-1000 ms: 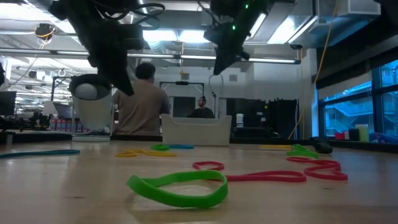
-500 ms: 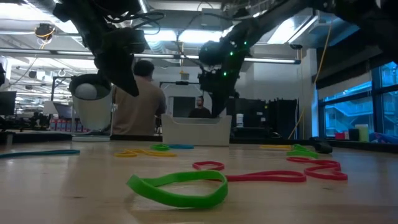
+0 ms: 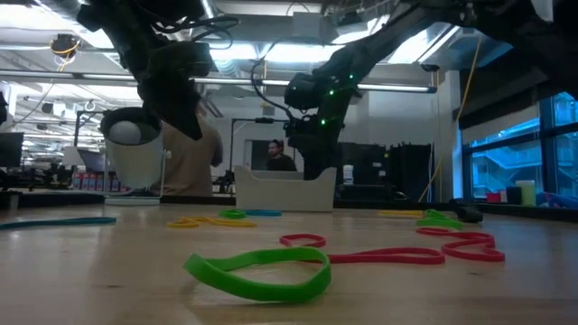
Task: Pick and place rubber bands into bin
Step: Put the blue rubber band into the white bin, then put the yellow rubber band into the white bin
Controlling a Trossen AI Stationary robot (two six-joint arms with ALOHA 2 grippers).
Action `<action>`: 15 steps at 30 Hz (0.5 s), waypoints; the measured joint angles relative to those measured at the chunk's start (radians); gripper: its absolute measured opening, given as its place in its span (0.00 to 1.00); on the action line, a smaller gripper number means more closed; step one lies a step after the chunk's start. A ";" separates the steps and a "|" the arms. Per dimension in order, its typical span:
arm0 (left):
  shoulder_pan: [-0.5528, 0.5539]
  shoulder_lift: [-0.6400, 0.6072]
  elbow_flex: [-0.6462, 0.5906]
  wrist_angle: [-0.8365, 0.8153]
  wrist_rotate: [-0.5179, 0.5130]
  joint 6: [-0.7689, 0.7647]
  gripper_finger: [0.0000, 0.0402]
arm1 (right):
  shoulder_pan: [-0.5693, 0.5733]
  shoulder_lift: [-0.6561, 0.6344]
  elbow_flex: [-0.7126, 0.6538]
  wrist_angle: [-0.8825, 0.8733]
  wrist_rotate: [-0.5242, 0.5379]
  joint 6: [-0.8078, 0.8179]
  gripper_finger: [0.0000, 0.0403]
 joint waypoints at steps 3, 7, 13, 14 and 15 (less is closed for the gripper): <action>0.000 0.000 0.000 -0.001 0.002 0.019 0.00 | -0.001 -0.022 0.000 -0.021 0.001 0.031 0.29; 0.000 0.000 0.000 -0.012 0.002 0.034 0.00 | -0.001 -0.073 0.000 -0.065 0.000 0.052 0.34; 0.000 0.000 0.000 -0.012 0.040 0.155 0.00 | 0.020 -0.194 -0.013 -0.152 0.001 0.126 0.21; 0.000 0.000 0.000 -0.012 0.048 0.169 0.00 | 0.029 -0.224 -0.027 -0.149 0.001 0.135 0.16; 0.000 0.000 0.000 -0.012 0.055 0.181 0.00 | 0.040 -0.256 -0.047 -0.148 0.001 0.153 0.12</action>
